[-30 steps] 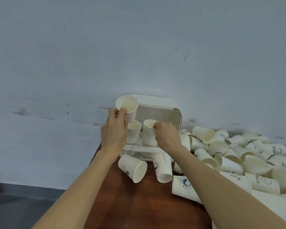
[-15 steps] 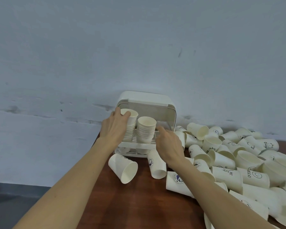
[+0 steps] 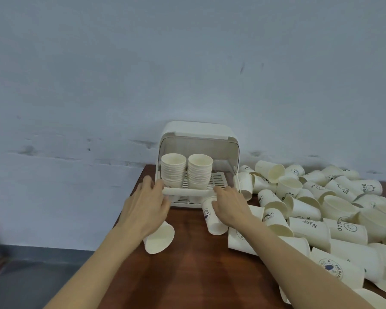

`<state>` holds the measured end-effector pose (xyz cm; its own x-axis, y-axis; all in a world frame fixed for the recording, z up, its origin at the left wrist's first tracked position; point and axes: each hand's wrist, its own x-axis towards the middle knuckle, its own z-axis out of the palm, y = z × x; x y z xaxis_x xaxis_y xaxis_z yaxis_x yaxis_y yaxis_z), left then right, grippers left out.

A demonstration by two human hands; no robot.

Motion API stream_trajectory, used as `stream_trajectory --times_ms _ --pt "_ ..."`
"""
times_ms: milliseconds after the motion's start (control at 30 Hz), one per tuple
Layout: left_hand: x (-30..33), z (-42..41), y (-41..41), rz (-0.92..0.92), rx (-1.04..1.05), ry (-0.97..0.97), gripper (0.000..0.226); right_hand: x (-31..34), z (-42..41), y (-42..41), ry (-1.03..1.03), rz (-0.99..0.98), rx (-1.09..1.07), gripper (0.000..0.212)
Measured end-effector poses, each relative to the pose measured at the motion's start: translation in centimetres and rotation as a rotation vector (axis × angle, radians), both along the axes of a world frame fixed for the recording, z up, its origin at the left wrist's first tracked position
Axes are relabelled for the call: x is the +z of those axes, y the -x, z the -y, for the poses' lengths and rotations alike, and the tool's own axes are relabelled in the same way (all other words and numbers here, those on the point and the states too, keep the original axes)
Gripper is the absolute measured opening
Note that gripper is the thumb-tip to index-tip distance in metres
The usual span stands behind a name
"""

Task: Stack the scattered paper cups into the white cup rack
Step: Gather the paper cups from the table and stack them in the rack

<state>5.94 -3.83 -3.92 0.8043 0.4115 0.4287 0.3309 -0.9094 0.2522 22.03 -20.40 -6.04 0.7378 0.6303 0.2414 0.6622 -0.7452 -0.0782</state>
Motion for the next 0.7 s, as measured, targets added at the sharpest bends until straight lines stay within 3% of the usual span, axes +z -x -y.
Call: stream_trajectory --times_ms 133,367,500,700 --pt "-1.2 1.1 3.8 -0.070 -0.060 0.049 0.010 -0.4 -0.3 0.7 -0.047 -0.009 -0.039 0.025" --pt "-1.9 1.0 5.9 -0.158 -0.110 0.035 0.015 -0.4 -0.3 1.8 -0.056 -0.135 -0.038 0.033" --pt "-2.2 0.9 6.2 -0.245 -0.105 0.021 0.023 0.3 -0.5 2.4 0.040 -0.154 -0.006 0.046" --pt "-2.4 0.7 6.3 -0.333 -0.060 -0.024 0.033 1.1 -1.0 3.6 0.129 -0.198 -0.001 0.037"
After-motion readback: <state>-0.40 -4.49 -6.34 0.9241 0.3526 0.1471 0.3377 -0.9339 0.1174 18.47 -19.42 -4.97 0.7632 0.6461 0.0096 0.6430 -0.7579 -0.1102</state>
